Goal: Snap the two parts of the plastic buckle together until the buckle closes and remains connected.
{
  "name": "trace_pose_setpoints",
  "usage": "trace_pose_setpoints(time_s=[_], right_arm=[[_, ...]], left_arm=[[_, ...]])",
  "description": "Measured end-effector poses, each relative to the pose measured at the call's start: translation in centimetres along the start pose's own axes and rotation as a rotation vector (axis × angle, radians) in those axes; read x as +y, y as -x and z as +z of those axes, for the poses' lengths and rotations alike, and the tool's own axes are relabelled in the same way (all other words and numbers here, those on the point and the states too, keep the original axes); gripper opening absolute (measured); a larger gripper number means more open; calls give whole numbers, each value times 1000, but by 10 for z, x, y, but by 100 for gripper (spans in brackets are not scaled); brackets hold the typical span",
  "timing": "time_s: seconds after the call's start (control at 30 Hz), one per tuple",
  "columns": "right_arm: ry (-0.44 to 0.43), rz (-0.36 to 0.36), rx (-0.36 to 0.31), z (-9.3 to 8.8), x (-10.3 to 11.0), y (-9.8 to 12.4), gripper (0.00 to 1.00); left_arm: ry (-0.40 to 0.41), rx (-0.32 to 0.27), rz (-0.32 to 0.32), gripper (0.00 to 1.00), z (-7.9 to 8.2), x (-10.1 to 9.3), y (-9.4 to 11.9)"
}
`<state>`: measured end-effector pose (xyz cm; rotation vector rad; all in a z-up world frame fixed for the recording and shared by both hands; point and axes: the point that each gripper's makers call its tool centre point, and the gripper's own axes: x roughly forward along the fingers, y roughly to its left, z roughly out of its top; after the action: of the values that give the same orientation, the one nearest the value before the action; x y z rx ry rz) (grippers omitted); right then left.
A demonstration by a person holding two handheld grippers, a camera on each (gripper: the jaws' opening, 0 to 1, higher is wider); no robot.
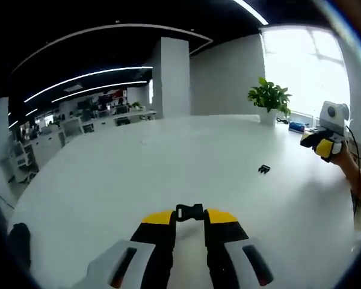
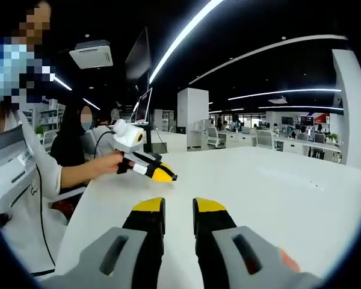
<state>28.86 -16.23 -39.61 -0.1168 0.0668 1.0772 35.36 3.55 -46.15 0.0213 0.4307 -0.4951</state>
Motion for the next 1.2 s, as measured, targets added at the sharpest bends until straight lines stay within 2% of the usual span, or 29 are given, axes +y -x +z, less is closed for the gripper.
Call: trace_pose_setpoints(time_s=[0.1,0.2,0.3,0.37,0.57,0.7,0.8,0.93,1.1,1.2], right_arm=[[-2,8,-9,3,2,-2,17],[-4,13,-18,5,5,-3,17],[-7,20,-14,5,9,-4,17],[-4,22,-7,4,9,-4,17],[-4,22,-5,6,11,-3,17],[-4,16,-2,6,11,-3,17],[-8,18,2,4,12,-4,17],[-11,19,7,2,13,-4,17],[-14,23,4,2,14,-4,17],[-16,26,1,3,15,-4,17]], left_arm=[[-30,-7,76,18,-1,13,4],[-29,-18,126,18,0,22,9],[-32,-23,207,18,1,40,15],[-28,-18,226,18,1,47,17],[48,-2,226,18,-5,59,16],[43,15,273,18,-8,67,16],[18,32,282,18,-10,65,13],[32,57,287,18,-16,63,11],[48,55,299,18,-18,62,13],[62,48,283,18,-18,58,12]])
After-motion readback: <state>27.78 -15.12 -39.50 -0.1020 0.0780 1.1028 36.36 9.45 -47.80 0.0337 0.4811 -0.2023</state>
